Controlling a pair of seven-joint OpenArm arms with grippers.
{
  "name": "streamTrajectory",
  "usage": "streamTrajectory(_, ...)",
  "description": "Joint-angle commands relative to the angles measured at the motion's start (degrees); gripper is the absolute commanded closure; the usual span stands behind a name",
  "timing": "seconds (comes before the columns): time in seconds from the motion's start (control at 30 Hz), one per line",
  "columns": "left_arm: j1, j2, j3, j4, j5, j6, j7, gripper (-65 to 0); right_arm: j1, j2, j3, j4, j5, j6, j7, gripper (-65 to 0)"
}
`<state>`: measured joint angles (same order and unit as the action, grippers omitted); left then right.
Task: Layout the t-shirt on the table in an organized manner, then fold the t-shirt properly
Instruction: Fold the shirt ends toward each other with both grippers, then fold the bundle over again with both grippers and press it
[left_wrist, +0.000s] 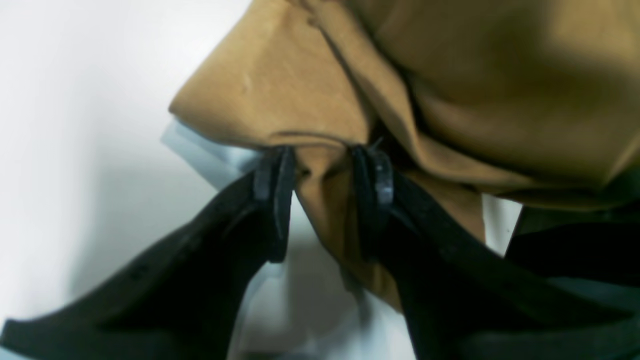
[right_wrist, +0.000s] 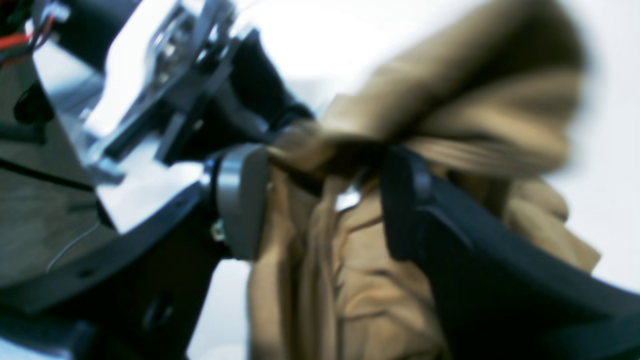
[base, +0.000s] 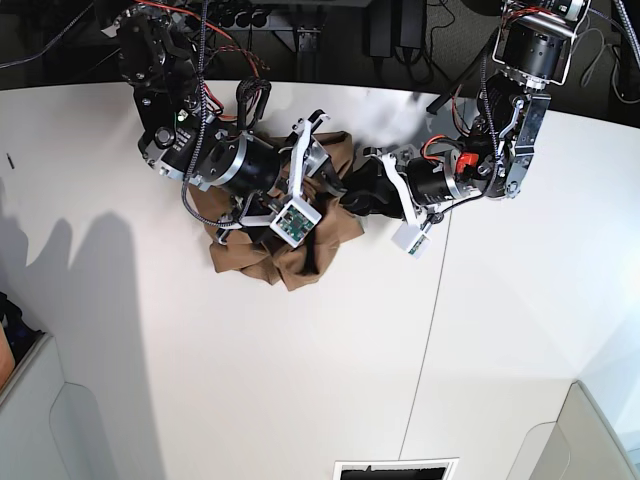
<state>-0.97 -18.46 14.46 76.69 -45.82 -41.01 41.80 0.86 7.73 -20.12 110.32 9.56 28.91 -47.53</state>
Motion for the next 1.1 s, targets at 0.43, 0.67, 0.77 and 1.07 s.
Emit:
streamTrajectory(0.43,0.0,-8.3,0.1,5.6,-6.7,1.0,8.2,-24.1,4.5,-0.2,1.9,1.8,6.4,-0.2,1.9,-35.6)
streamTrajectory(0.67,0.0,-14.8,-1.0,12.1,-7.5,1.0,9.4,-24.1,9.2,-0.2,7.7,-0.5,1.7,-6.2,5.1,0.0)
streamTrajectory(0.77,0.7,-17.1,-1.0,19.0,-11.4,1.0,13.1,-24.0,11.3,-0.2,10.2,-5.7,0.9,-6.1,6.7,0.0)
streamTrajectory(1.07,6.6,-13.2,5.5,36.9,-5.7,1.0,8.9,-9.1,20.6,-0.2,10.9,-25.3,0.9,-5.2,8.2,0.0)
